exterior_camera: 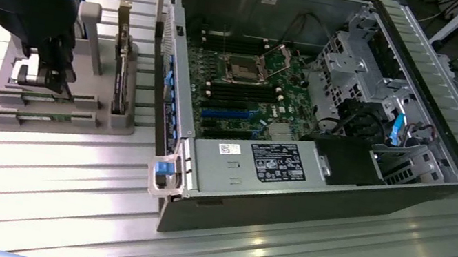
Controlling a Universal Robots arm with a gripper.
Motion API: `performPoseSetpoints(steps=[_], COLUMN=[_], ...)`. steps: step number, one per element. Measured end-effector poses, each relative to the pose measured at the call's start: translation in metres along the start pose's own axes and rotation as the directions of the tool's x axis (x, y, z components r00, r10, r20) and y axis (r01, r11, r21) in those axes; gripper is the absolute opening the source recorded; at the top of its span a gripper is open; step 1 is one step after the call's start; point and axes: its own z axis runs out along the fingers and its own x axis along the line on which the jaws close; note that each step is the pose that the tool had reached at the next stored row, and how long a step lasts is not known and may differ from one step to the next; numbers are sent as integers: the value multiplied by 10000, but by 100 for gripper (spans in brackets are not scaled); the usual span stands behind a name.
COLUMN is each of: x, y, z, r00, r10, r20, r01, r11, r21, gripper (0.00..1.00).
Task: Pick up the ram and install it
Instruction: 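Pick up the ram and move it above insertion slot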
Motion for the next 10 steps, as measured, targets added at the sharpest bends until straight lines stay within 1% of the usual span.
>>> performPoseSetpoints(steps=[10], x=[0], y=[4], z=[27], r00=[10000], r10=[0], r20=[-8], r01=[0], r11=[10000], r21=[0], gripper=[36])
